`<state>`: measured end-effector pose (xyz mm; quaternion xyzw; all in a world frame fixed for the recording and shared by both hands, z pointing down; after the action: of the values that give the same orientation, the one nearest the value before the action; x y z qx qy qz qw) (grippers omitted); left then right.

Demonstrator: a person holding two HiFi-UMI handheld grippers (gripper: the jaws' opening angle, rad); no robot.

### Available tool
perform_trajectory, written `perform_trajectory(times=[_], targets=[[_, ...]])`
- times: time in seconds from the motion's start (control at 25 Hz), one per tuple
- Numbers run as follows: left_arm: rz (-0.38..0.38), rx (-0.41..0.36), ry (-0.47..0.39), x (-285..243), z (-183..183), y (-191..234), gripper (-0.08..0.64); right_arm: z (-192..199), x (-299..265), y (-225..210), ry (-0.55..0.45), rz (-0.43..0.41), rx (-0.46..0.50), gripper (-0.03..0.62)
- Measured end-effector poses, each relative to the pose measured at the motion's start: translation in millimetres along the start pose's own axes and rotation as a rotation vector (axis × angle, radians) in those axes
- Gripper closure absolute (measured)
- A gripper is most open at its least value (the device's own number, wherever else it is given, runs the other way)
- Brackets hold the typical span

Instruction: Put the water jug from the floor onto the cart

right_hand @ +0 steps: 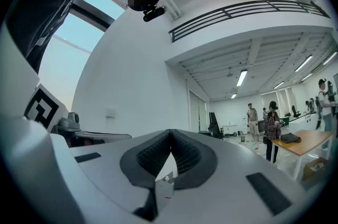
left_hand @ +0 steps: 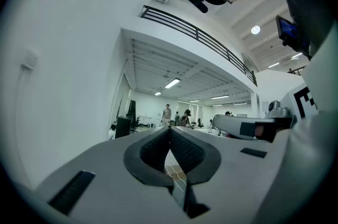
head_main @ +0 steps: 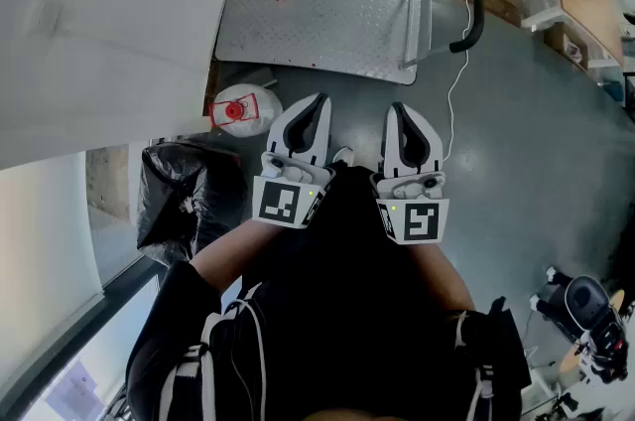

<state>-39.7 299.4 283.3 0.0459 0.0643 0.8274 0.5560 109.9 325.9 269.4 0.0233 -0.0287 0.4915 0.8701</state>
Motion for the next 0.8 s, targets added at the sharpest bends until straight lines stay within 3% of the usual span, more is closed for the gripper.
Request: perform_trajectory(times=[0.8], targets=[[-0.07,0.012,-0.003,17,5,0,0.543,12,6,5,0.009,-0.073,-0.06,0.575]])
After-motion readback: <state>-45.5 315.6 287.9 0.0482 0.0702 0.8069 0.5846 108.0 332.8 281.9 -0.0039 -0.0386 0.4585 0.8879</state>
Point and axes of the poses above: the fingertips, and each gripper's own axes: x backward along the fingers, y to its left, z out of its underside, the point moved 6 cm from there along x, backward along the fingers, and after that the axes turned 11 degrees about -z, right-handed, at the moved point
